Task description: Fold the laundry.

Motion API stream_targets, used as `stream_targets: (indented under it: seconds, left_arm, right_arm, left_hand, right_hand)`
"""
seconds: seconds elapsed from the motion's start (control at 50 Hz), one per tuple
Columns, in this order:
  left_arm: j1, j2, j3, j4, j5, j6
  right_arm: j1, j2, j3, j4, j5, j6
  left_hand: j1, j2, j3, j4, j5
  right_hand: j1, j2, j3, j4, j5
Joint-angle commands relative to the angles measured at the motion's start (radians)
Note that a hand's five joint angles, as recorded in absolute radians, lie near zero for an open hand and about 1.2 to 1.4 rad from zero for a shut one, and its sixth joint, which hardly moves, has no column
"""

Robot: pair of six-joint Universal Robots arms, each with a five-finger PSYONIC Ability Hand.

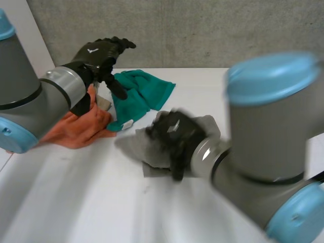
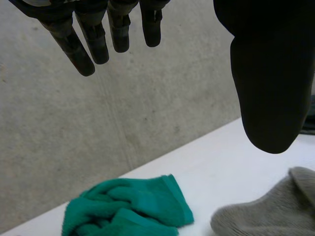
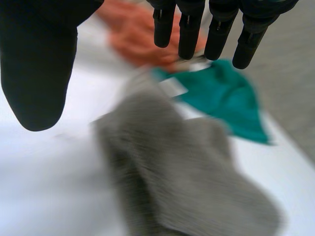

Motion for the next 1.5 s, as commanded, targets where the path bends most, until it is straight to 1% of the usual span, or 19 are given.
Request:
stream_targets:
  seconds: [0.02, 0.14, 0.28, 0.5, 0.64, 0.76, 0.82, 0.9, 1.0, 1.06, 1.14, 1.16, 1.2, 1.26, 1.36, 1.38, 1.4, 1.46, 1.5]
  left_arm:
    - [-0.1, -0.082, 0.104, -0.135, -0.069, 0.062]
    - [-0.176, -0.165, 0.177, -0.218, -0.164, 0.137]
    - [-0.203, -0.257, 0.193, -0.263, -0.267, 0.153]
    - [-0.19, -0.316, 0.15, -0.306, -0.272, 0.159]
    - [-0.172, -0.363, 0.158, -0.309, -0.267, 0.196]
    - [-0.163, -0.409, 0.182, -0.315, -0.272, 0.25]
    - [-0.164, -0.429, 0.205, -0.326, -0.269, 0.268]
    - [-0.172, -0.458, 0.263, -0.356, -0.273, 0.303]
    - [-0.17, -0.466, 0.462, -0.358, -0.29, 0.389]
    - [-0.158, -0.446, 0.623, -0.312, -0.309, 0.46]
    - [-0.141, -0.374, 0.869, -0.168, -0.332, 0.501]
    - [-0.14, -0.342, 0.927, -0.078, -0.329, 0.492]
    - [-0.138, -0.307, 0.951, 0.007, -0.323, 0.477]
    - [-0.141, -0.25, 0.928, 0.099, -0.3, 0.463]
    - [-0.137, -0.199, 0.736, 0.095, -0.278, 0.435]
    - [-0.135, -0.191, 0.695, 0.095, -0.275, 0.426]
    - [-0.135, -0.176, 0.611, 0.096, -0.264, 0.399]
    - [-0.137, -0.161, 0.494, 0.107, -0.26, 0.333]
    - [-0.14, -0.148, 0.388, 0.124, -0.246, 0.242]
  right_arm:
    - [-0.162, -0.069, -0.072, 0.043, -0.032, 0.043]
    - [-0.249, 0.031, -0.15, 0.102, -0.098, -0.025]
    - [-0.309, 0.177, -0.209, 0.073, -0.154, -0.19]
    - [-0.345, 0.398, -0.27, -0.114, -0.262, -0.424]
    - [-0.342, 0.484, -0.318, -0.164, -0.253, -0.405]
    - [-0.345, 0.522, -0.347, -0.196, -0.243, -0.385]
    - [-0.345, 0.521, -0.348, -0.213, -0.243, -0.368]
    - [-0.345, 0.508, -0.344, -0.228, -0.242, -0.349]
    - [-0.342, 0.476, -0.361, -0.268, -0.242, -0.338]
    - [-0.342, 0.447, -0.434, -0.373, -0.185, -0.315]
    - [-0.348, 0.387, -0.569, -0.521, 0.015, -0.249]
    - [-0.354, 0.352, -0.609, -0.564, 0.084, -0.215]
    - [-0.357, 0.317, -0.634, -0.598, 0.128, -0.177]
    - [-0.349, 0.252, -0.623, -0.561, 0.108, -0.102]
    - [-0.303, 0.172, -0.479, -0.366, -0.005, -0.094]
    - [-0.296, 0.16, -0.448, -0.343, -0.024, -0.097]
    - [-0.29, 0.142, -0.389, -0.32, -0.05, -0.109]
    - [-0.283, 0.117, -0.313, -0.329, -0.064, -0.134]
    - [-0.283, 0.1, -0.273, -0.34, -0.053, -0.172]
  left_hand:
    - [-0.018, -0.028, -0.032, -0.028, -0.049]
    - [-0.018, -0.028, -0.032, -0.028, -0.049]
    - [0.015, 0.005, 0.001, 0.005, -0.016]
    - [0.124, 0.114, 0.11, 0.114, 0.093]
    - [0.241, 0.231, 0.227, 0.231, 0.21]
    - [0.593, 0.583, 0.579, 0.583, 0.562]
    - [0.816, 0.806, 0.802, 0.806, 0.785]
    - [1.203, 1.194, 1.19, 1.193, 1.172]
    - [1.204, 1.194, 1.19, 1.194, 1.173]
    - [1.204, 1.194, 1.19, 1.194, 1.173]
    - [1.204, 1.194, 1.19, 1.194, 1.173]
    - [1.204, 1.194, 1.19, 1.194, 1.173]
    - [1.204, 1.194, 1.19, 1.194, 1.173]
    - [1.204, 1.194, 1.19, 1.194, 1.173]
    - [1.204, 1.194, 1.19, 1.194, 1.173]
    - [1.085, 1.075, 1.071, 1.075, 1.054]
    - [0.764, 0.754, 0.75, 0.754, 0.733]
    - [0.638, 0.628, 0.624, 0.628, 0.607]
    - [0.371, 0.361, 0.357, 0.361, 0.34]
  right_hand:
    - [-0.007, -0.015, 0.002, -0.003, 0.02]
    - [-0.01, -0.018, -0.001, -0.006, 0.018]
    - [0.008, -0.001, 0.016, 0.012, 0.035]
    - [0.113, 0.105, 0.122, 0.117, 0.141]
    - [0.257, 0.249, 0.266, 0.261, 0.284]
    - [0.571, 0.562, 0.579, 0.575, 0.598]
    - [1.075, 1.066, 1.083, 1.079, 1.102]
    - [1.094, 1.086, 1.103, 1.098, 1.122]
    - [1.094, 1.086, 1.103, 1.098, 1.122]
    - [1.094, 1.086, 1.103, 1.098, 1.122]
    - [1.094, 1.086, 1.103, 1.098, 1.122]
    - [1.094, 1.086, 1.103, 1.098, 1.122]
    - [1.094, 1.086, 1.103, 1.098, 1.122]
    - [1.094, 1.086, 1.103, 1.098, 1.122]
    - [1.094, 1.086, 1.103, 1.098, 1.122]
    - [1.094, 1.086, 1.103, 1.098, 1.122]
    - [1.094, 1.086, 1.103, 1.098, 1.122]
    - [1.094, 1.086, 1.103, 1.098, 1.122]
    - [1.094, 1.086, 1.103, 1.098, 1.122]
